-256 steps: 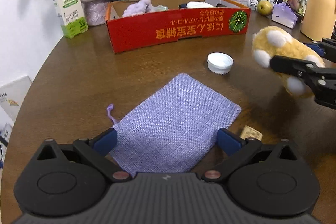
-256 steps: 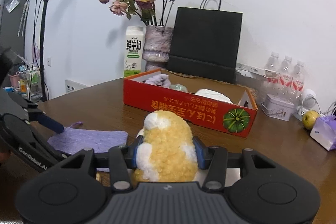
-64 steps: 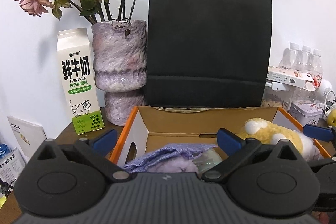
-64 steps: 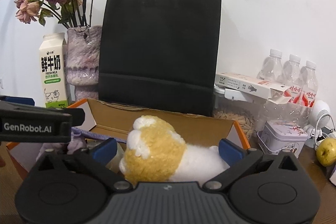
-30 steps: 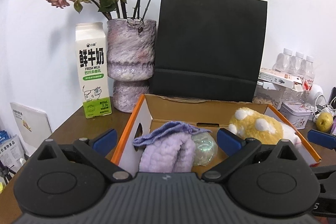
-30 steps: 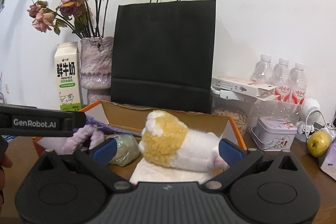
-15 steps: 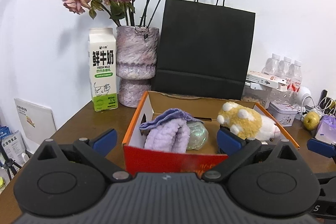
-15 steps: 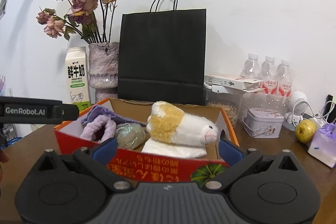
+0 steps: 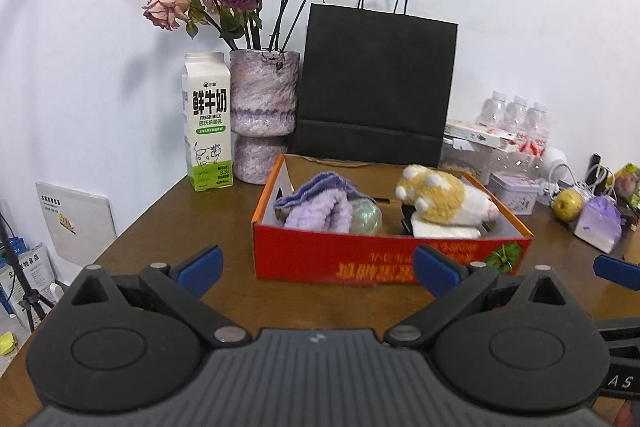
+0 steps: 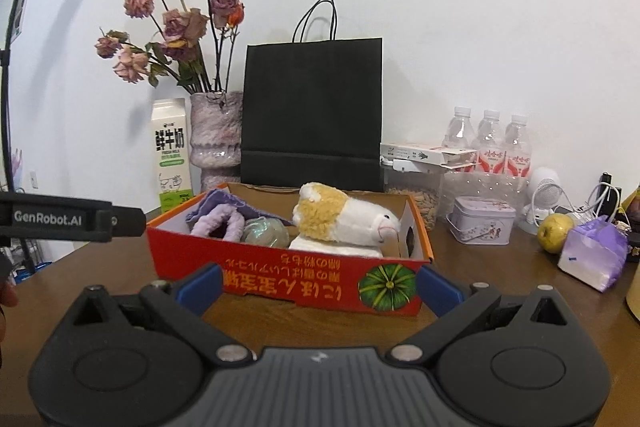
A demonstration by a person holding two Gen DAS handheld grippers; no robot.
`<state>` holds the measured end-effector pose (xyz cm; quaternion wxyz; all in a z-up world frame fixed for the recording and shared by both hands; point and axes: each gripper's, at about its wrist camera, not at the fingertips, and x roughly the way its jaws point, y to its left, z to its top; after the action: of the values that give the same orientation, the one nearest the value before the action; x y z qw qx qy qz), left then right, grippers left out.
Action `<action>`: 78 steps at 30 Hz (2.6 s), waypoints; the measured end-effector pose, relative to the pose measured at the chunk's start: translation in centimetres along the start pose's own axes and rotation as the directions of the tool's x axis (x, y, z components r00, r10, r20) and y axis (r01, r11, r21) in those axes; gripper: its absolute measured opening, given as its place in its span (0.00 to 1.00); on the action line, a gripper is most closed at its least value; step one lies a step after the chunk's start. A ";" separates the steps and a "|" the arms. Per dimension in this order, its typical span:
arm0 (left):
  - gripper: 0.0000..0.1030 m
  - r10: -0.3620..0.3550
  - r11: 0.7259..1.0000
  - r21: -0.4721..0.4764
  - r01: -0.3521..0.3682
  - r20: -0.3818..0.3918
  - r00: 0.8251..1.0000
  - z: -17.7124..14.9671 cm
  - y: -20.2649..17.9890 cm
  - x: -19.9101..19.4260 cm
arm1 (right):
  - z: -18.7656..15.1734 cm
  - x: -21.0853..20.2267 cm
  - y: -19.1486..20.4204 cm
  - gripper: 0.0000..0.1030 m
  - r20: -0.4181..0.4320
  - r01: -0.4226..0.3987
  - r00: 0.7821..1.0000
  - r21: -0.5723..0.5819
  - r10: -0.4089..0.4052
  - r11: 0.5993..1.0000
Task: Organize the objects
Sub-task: 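Move both tools back from the box toward the table, then grasp the beige soap bar with the left tool, then grasp the white bottle cap with the right tool while the left tool holds the soap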
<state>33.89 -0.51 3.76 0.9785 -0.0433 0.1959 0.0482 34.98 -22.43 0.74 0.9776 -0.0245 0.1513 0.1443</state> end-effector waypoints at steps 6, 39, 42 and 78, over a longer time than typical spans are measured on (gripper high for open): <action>1.00 -0.005 1.000 0.011 0.005 -0.022 1.000 -1.9 0.5 -2.8 | -1.6 -3.0 0.3 1.00 -0.015 -0.016 1.000 -0.009 0.016 1.000; 1.00 -0.045 0.991 0.106 0.082 -0.310 0.950 -10.8 -2.3 -6.2 | -7.5 -8.1 -0.3 1.00 -0.155 -0.002 0.988 0.029 0.006 1.000; 0.98 -0.045 0.992 0.100 0.080 -0.315 0.948 -11.0 -2.6 -6.1 | -7.6 -8.2 -0.2 1.00 -0.154 -0.003 0.988 0.029 0.008 1.000; 0.30 -0.090 0.988 0.101 0.113 -0.208 0.974 -9.7 -2.4 -6.7 | -7.7 -8.1 -0.1 1.00 -0.172 0.010 0.985 0.018 -0.007 1.000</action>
<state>24.36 -4.42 -2.40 0.9555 -0.0031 0.2943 -0.0178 25.39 -25.41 -4.18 0.9617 -0.0282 0.2362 0.1360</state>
